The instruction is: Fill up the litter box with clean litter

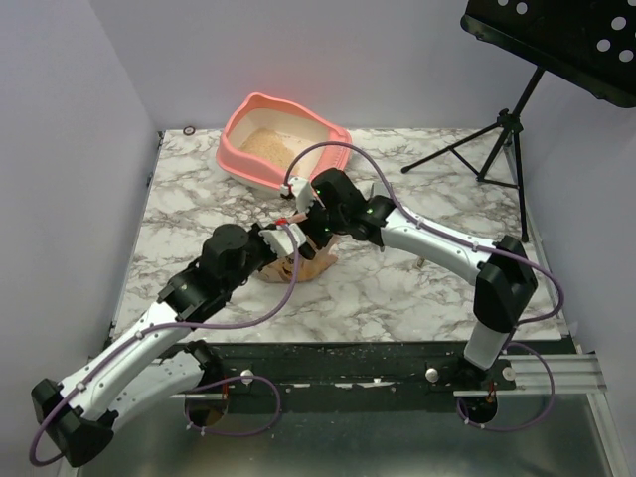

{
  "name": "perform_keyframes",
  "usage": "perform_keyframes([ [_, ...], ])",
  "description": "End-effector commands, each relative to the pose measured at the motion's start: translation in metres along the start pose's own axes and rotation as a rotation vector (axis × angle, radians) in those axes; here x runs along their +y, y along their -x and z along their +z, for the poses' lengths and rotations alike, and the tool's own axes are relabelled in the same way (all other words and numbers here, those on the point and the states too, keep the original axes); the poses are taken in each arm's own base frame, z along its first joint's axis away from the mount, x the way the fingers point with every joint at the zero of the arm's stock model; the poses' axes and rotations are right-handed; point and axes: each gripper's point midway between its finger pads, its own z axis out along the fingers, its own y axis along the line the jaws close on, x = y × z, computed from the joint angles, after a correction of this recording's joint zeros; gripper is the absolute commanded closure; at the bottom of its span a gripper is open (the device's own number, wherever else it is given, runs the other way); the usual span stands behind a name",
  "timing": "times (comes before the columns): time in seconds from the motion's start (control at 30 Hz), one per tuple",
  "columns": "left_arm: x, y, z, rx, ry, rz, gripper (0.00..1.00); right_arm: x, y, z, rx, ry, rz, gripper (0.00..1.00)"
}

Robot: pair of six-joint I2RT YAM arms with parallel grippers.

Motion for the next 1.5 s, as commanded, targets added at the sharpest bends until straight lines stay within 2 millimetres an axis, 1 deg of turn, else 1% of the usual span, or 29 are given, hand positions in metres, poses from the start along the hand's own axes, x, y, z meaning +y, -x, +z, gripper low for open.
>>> perform_keyframes([
  [0.0,0.046,0.034,0.016,-0.002,0.113,0.162,1.00,-0.023,-0.014,-0.005,-0.052,-0.169,0.124,0.21],
  [0.07,0.052,0.047,0.022,-0.049,0.088,0.184,1.00,-0.020,-0.022,-0.007,-0.087,-0.169,0.172,0.20],
  [0.13,0.058,0.064,0.023,-0.134,0.064,0.208,1.00,-0.011,-0.035,-0.006,-0.088,-0.131,0.203,0.20],
  [0.2,0.072,0.078,0.020,-0.225,0.073,0.233,1.00,-0.005,-0.046,-0.005,-0.070,-0.109,0.235,0.20],
  [0.23,0.081,0.081,0.019,-0.241,0.079,0.240,1.00,0.000,-0.050,-0.005,-0.065,-0.088,0.248,0.19],
  [0.27,0.091,0.083,0.016,-0.251,0.092,0.246,1.00,0.003,-0.052,-0.006,-0.069,-0.078,0.264,0.19],
  [0.33,0.104,0.086,0.013,-0.248,0.110,0.250,1.00,0.010,-0.052,-0.011,-0.089,-0.048,0.277,0.19],
  [0.43,0.118,0.089,0.008,-0.261,0.141,0.267,1.00,0.016,-0.046,-0.014,-0.099,-0.015,0.277,0.18],
  [0.53,0.125,0.093,0.006,-0.279,0.127,0.256,1.00,0.023,-0.041,-0.013,-0.084,0.019,0.262,0.18],
  [0.6,0.124,0.096,0.006,-0.295,0.106,0.236,1.00,0.028,-0.038,-0.010,-0.068,0.037,0.246,0.18],
  [0.67,0.114,0.098,0.005,-0.331,0.073,0.211,1.00,0.031,-0.039,-0.005,-0.046,0.047,0.219,0.18],
  [0.7,0.107,0.095,0.006,-0.345,0.060,0.184,1.00,0.031,-0.040,-0.003,-0.037,0.041,0.212,0.18],
  [0.73,0.103,0.094,0.003,-0.365,0.059,0.163,1.00,0.027,-0.039,-0.002,-0.038,0.017,0.201,0.18],
  [0.77,0.094,0.085,0.004,-0.367,0.052,0.140,1.00,0.023,-0.038,-0.003,-0.045,-0.007,0.199,0.18],
  [0.8,0.094,0.087,0.000,-0.393,0.071,0.128,1.00,0.019,-0.034,-0.007,-0.060,-0.030,0.193,0.18],
  [0.83,0.086,0.078,0.000,-0.395,0.067,0.105,1.00,0.016,-0.028,-0.012,-0.080,-0.050,0.187,0.18],
  [0.9,0.077,0.069,-0.004,-0.400,0.077,0.062,0.98,0.013,-0.012,-0.023,-0.126,-0.080,0.175,0.17],
  [1.0,0.068,0.055,-0.009,-0.384,0.095,0.008,0.94,0.008,0.010,-0.050,-0.187,-0.134,0.177,0.17],
  [1.1,0.064,0.054,-0.014,-0.396,0.121,-0.034,0.86,0.000,0.028,-0.080,-0.234,-0.216,0.185,0.17],
  [1.13,0.063,0.054,-0.016,-0.397,0.122,-0.047,0.82,-0.004,0.033,-0.090,-0.245,-0.249,0.188,0.17],
  [1.17,0.062,0.053,-0.016,-0.391,0.119,-0.053,0.75,-0.011,0.036,-0.101,-0.251,-0.299,0.196,0.17],
  [1.2,0.061,0.052,-0.016,-0.382,0.125,-0.060,0.65,-0.017,0.039,-0.112,-0.254,-0.341,0.205,0.16],
  [1.23,0.058,0.050,-0.015,-0.372,0.120,-0.060,0.61,-0.022,0.041,-0.121,-0.258,-0.381,0.215,0.16],
  [1.27,0.056,0.051,-0.015,-0.365,0.115,-0.057,0.58,-0.029,0.042,-0.131,-0.265,-0.416,0.232,0.16],
  [1.3,0.053,0.048,-0.013,-0.344,0.108,-0.052,0.56,-0.039,0.040,-0.138,-0.269,-0.459,0.251,0.16],
  [1.33,0.050,0.049,-0.013,-0.340,0.100,-0.052,0.54,-0.050,0.038,-0.144,-0.279,-0.501,0.282,0.16],
  [1.4,0.047,0.050,-0.012,-0.327,0.097,-0.073,0.49,-0.080,0.026,-0.150,-0.281,-0.571,0.388,0.16],
  [1.43,0.047,0.052,-0.013,-0.324,0.098,-0.089,0.43,-0.098,0.016,-0.151,-0.276,-0.599,0.456,0.16],
  [1.47,0.051,0.055,-0.015,-0.328,0.112,-0.110,0.41,-0.115,0.007,-0.152,-0.276,-0.627,0.513,0.16],
])
